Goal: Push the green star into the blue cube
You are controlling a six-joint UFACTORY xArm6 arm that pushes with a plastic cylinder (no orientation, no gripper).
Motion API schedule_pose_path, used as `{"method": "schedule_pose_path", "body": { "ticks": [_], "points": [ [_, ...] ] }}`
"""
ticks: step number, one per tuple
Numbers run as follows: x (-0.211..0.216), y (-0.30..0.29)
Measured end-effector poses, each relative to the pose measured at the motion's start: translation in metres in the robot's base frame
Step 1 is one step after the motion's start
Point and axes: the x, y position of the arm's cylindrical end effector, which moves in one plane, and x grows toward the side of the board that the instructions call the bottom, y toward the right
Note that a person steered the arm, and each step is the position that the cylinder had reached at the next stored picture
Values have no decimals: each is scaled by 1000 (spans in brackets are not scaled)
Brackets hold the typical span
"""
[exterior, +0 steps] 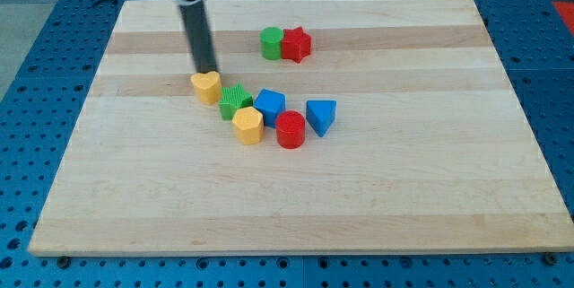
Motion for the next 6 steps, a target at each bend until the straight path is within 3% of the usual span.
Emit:
{"method": "schedule_pose_path", "body": {
  "ticks": [2, 4, 6],
  "points": [
    [78, -43],
    [104, -20],
    [38, 41]
  ]
}}
